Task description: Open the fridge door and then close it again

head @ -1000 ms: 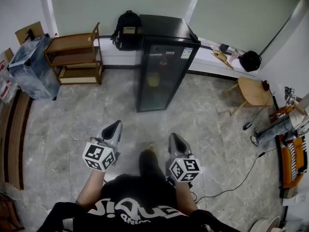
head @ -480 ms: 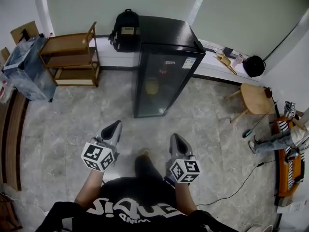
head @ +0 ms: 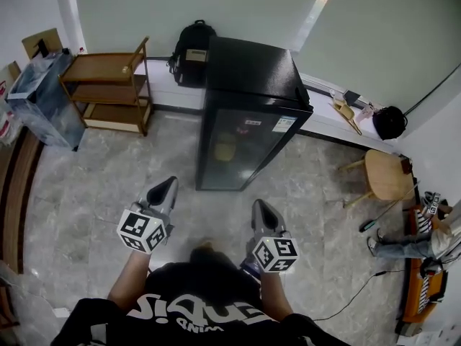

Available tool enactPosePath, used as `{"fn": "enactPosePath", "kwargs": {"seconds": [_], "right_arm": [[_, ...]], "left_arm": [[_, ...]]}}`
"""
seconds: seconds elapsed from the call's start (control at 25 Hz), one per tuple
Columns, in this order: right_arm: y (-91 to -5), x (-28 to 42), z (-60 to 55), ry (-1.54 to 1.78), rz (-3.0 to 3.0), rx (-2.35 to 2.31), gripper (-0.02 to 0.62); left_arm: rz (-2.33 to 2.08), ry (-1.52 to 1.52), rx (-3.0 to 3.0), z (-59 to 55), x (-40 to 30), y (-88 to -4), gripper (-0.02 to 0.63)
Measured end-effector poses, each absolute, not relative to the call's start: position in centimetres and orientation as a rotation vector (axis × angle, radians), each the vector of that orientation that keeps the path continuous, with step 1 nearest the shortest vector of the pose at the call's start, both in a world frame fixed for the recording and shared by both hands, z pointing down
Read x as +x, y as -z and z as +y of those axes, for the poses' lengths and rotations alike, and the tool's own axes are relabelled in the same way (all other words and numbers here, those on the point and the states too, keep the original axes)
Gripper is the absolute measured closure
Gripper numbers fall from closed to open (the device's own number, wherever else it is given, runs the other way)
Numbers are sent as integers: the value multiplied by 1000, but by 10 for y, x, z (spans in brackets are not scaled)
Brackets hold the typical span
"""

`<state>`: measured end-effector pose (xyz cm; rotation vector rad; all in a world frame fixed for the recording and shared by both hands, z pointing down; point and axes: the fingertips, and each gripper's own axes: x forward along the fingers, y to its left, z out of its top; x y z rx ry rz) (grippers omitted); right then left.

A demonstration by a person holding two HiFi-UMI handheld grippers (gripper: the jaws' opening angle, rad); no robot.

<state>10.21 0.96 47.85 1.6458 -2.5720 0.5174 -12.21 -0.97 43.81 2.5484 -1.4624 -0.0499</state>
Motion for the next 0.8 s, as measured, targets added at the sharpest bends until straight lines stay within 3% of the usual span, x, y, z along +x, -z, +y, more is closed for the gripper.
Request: {"fn": "enactPosePath", "kwargs": {"seconds": [0.8], "right_arm": [[-486,127,-113,-545,-2608,1564,598]], "left_arm": [[-1528,71,2515,-126,-108,-425,603]]}}
